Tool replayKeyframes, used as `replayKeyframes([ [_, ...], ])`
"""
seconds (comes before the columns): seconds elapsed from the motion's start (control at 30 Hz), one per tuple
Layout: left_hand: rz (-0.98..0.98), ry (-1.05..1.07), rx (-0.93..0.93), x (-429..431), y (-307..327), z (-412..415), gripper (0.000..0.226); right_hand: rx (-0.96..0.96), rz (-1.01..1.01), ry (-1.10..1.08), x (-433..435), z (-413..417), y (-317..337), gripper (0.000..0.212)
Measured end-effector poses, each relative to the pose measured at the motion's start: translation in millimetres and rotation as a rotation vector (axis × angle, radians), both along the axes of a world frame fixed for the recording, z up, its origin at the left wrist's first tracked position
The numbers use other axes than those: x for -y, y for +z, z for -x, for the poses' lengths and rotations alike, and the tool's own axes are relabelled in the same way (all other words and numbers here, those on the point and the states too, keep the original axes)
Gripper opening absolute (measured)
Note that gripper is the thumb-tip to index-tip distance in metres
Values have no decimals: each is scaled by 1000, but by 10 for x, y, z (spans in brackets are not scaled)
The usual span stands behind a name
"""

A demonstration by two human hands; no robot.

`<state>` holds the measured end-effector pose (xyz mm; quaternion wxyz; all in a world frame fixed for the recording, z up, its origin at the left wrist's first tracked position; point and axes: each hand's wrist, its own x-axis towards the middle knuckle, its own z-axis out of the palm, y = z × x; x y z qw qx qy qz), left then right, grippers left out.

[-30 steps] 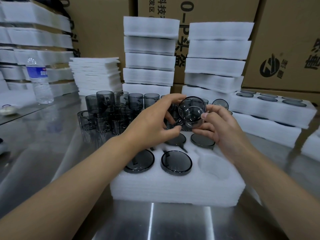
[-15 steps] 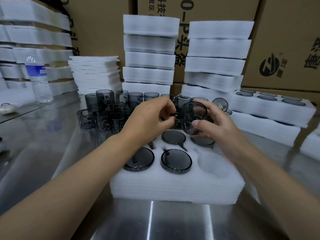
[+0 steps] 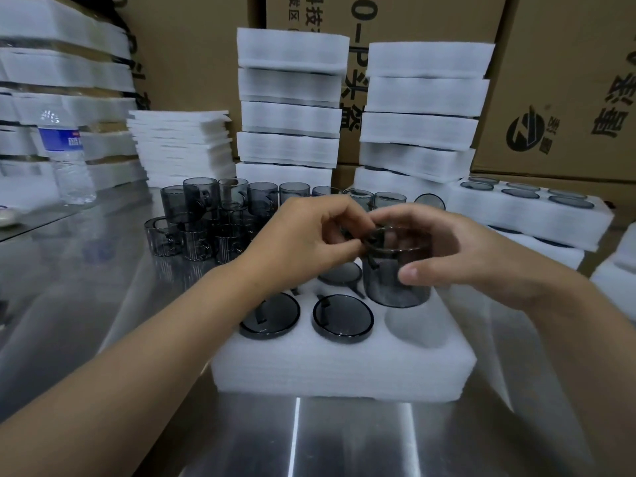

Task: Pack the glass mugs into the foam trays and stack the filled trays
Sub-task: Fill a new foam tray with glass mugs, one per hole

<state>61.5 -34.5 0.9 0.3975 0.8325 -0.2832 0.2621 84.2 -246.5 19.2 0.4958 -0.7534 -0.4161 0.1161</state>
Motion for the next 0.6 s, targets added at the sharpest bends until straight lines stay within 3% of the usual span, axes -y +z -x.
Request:
replayKeyframes([
  [0.1,-87,-12,-116,76,25,77,33,-56,72,46,177,-37,60,50],
  [0.27,-147,79,-267,115,-1,93,21,-66,276,58,270,-41,71,60],
  [0.43,-354,148,-374,131,-101,34,82,-40,347,48,245,-37,50,60],
  [0.6,-367,135,-445,98,-108,9,100,-22,397,83,264,5,91,58],
])
